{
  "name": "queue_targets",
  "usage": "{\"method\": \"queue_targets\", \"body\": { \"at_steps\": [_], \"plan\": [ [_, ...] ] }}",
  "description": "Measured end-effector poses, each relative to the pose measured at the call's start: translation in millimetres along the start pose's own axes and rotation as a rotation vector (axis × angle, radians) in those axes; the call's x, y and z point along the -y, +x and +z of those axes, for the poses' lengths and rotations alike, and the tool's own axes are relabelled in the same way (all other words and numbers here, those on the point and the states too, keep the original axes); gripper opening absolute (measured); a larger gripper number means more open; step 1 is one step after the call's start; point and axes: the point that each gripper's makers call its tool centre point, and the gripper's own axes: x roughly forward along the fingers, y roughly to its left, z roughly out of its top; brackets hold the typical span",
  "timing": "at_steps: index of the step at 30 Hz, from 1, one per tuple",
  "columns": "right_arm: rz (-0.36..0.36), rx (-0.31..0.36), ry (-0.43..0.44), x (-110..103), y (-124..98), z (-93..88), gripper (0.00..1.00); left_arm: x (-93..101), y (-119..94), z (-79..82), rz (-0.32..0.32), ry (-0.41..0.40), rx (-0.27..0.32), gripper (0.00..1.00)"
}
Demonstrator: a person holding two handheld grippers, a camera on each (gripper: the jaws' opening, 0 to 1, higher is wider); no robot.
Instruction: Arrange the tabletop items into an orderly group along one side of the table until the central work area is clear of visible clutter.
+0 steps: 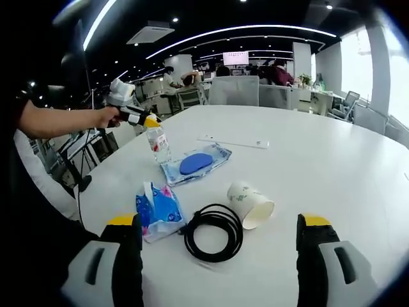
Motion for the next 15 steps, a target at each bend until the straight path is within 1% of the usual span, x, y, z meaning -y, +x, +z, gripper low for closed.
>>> {"method": "queue_targets", "body": {
  "at_steps": [2, 5, 7, 10, 12, 13, 15],
  "plan": [
    [0.002, 0.001, 0.001, -0.2, 1.0, 0.6, 0.97, -0.9, 0.0, -0.9, -0.01, 0.01, -0.003, 0.23],
    [0.006, 0.001, -0.004, -1.1, 3.6, 2.3, 0.97, -4.8, -0.7, -2.2, -0.001, 0.011, -0.002, 0.23],
    [0.007, 0.004, -0.004, -1.2, 4.7, 3.4, 0.97, -3.6, -0.5, -1.8, -0.002, 0.023, -0.002, 0.24],
    [0.003, 0.008, -0.011, -0.6, 5.2, 4.6, 0.96, -1.4, -0.2, -0.1, 0.013, 0.024, -0.014, 0.24],
    [0.001, 0.026, -0.016, -1.1, 3.7, 8.2, 0.95, -2.4, -1.0, 1.3, 0.015, 0.012, -0.015, 0.25],
    [0.004, 0.025, -0.015, -1.8, 3.7, 8.3, 0.96, -3.2, -3.2, 5.0, 0.021, -0.002, 0.0, 0.25],
    [0.006, 0.026, -0.015, -2.4, 3.4, 8.6, 0.96, -2.5, -5.2, 6.6, 0.021, -0.019, 0.001, 0.29]
  ]
}}
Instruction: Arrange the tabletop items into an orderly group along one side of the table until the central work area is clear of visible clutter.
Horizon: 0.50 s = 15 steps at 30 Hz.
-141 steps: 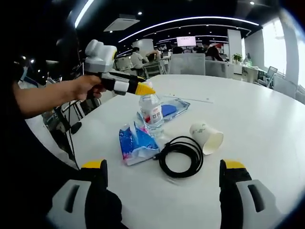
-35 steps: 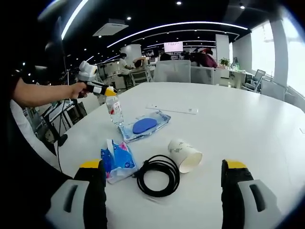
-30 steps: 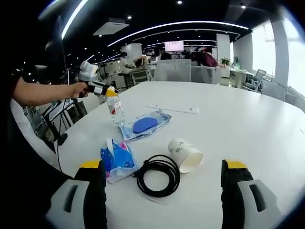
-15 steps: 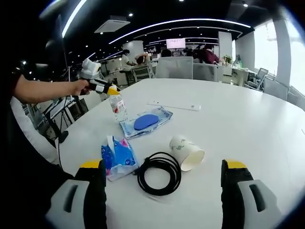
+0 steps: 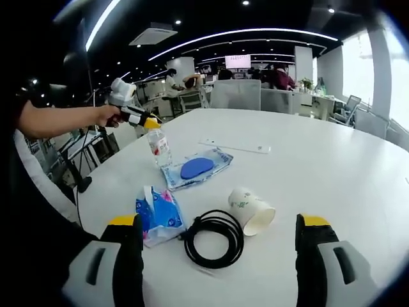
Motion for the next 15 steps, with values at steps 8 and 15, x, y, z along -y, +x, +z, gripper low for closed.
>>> {"method": "queue_targets", "body": {
  "at_steps": [8, 15],
  "plan": [
    [0.015, 0.023, 0.01, -4, 0, 6.2, 0.97, 4.8, -16, 5.9, 0.02, -0.006, 0.001, 0.38],
    [0.033, 0.036, -0.002, -9, 1, 12.9, 0.97, 2.4, -41, 21.2, 0.11, -0.001, 0.053, 0.41]
  ]
}}
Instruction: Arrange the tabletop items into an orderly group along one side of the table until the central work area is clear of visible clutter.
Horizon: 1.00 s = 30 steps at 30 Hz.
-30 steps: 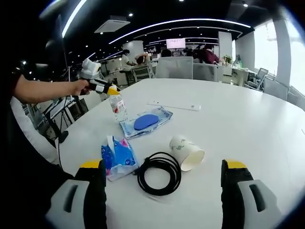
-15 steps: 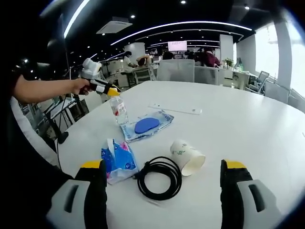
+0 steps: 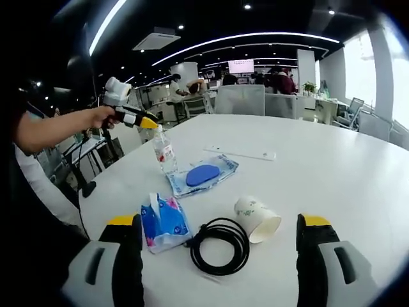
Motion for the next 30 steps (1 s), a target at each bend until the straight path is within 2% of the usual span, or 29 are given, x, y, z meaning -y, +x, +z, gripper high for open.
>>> {"method": "queue_targets", "body": {
  "at_steps": [2, 4, 12, 22, 25, 27, 30],
  "plan": [
    [0.008, 0.002, -0.008, -2, 1, 1.8, 0.97, 3.4, -10, 7.5, 0.025, -0.029, 0.006, 0.44],
    [0.015, 0.004, -0.016, -3, 2, 4.0, 0.97, 3.7, -15, 6.3, 0.038, -0.038, 0.008, 0.44],
    [0.033, 0.011, -0.043, -4, 5, 13.1, 0.98, 8.6, -34, -10.0, 0.088, -0.1, -0.003, 0.49],
    [0.065, 0.003, -0.08, -5, 12, 24.9, 0.96, 34.7, -47, -37.1, 0.114, -0.191, -0.002, 0.51],
    [0.066, 0.007, -0.09, -5, 14, 28.4, 0.96, 38.9, -54, -39.6, 0.17, -0.196, 0.018, 0.5],
    [0.068, 0.009, -0.089, -4, 16, 31.1, 0.96, 46.4, -58, -37.9, 0.17, -0.236, 0.038, 0.5],
    [0.074, 0.007, -0.102, -3, 20, 35.0, 0.96, 56.2, -61, -37.4, 0.185, -0.248, 0.045, 0.51]
  ]
}}
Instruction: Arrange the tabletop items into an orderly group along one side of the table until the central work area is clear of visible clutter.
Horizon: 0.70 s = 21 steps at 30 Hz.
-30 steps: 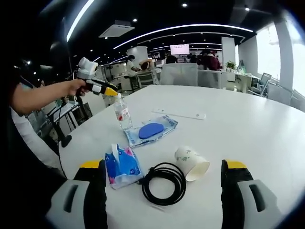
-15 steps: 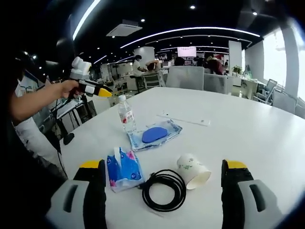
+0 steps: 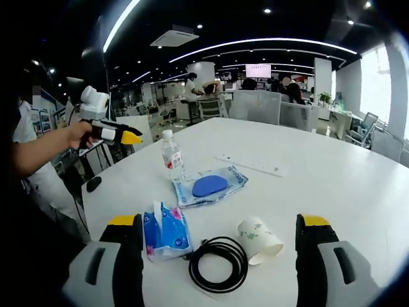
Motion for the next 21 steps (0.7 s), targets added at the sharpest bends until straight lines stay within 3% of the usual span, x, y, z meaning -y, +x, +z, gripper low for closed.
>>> {"method": "queue_targets", "body": {
  "at_steps": [3, 7, 21],
  "plan": [
    [0.001, -0.001, -0.019, 3, 3, 4.8, 0.96, -0.5, -2, -3.0, 0.021, -0.091, 0.011, 0.53],
    [0.012, 0.011, -0.022, 3, 7, 12.0, 0.96, 4.8, -1, -8.6, 0.018, -0.138, 0.018, 0.57],
    [0.058, -0.02, -0.107, 15, 29, 19.6, 0.95, 34.0, 5, -31.4, 0.027, -0.171, -0.013, 0.65]
  ]
}}
